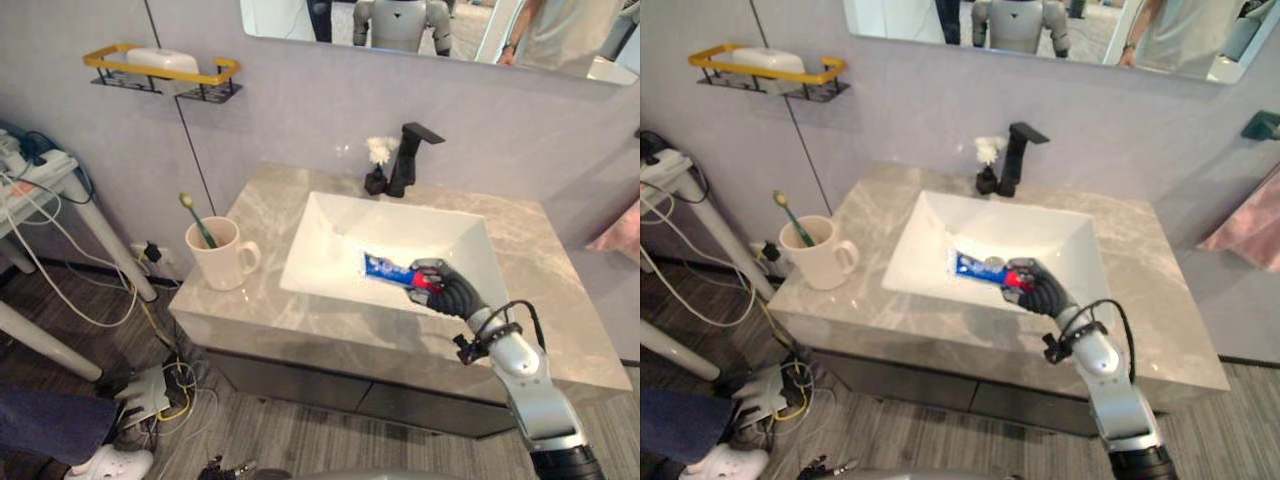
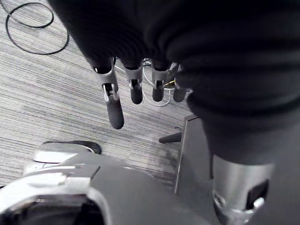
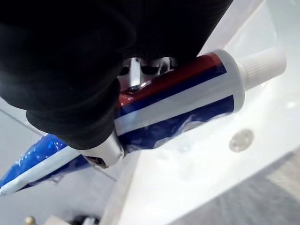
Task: Organize washtable
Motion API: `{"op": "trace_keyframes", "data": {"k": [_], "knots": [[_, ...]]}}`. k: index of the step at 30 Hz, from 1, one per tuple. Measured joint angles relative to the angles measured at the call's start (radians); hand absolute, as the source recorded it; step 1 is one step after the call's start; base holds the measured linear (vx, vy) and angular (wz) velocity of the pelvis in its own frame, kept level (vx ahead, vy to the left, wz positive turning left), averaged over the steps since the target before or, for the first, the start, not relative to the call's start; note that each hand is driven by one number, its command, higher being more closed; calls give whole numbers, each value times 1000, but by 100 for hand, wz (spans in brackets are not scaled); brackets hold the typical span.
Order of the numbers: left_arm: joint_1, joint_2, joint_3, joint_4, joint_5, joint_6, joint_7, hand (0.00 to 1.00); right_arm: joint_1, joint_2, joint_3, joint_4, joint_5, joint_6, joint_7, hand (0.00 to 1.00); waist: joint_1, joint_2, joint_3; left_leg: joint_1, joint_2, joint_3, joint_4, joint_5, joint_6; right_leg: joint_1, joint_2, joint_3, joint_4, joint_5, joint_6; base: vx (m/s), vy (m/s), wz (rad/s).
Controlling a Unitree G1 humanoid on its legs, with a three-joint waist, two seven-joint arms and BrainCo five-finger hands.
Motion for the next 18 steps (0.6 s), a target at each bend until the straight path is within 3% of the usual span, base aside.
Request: {"op": "trace_keyframes", "data": {"k": [7, 13, 15, 18], "knots": [[46, -83, 112, -143, -46, -2, 50, 0, 11, 98, -10, -56, 32, -32, -44, 100, 4, 20, -12, -14, 0, -1, -2, 0, 0, -11, 0, -2, 1, 0, 0, 0, 0, 0], [63, -160, 341, -310, -121, -1, 120, 0, 53, 135, -9, -55, 31, -32, -52, 100, 4, 24, -13, -12, 0, -2, -11, 0, 0, -11, 0, -3, 0, 0, 0, 0, 0, 0], [63, -169, 457, -448, -152, -1, 157, 0, 69, 151, -8, -55, 30, -29, -54, 100, 13, 24, -13, -13, 0, -3, -12, 0, 1, -11, 0, -4, 0, -1, 1, 0, 0, 0], [56, -169, 546, -593, -186, -14, 198, 0, 72, 159, -7, -55, 28, -29, -67, 100, 27, 27, -14, -13, 0, -4, -13, 0, 1, -11, -1, -5, 0, -1, 1, 0, 0, 0]]}}
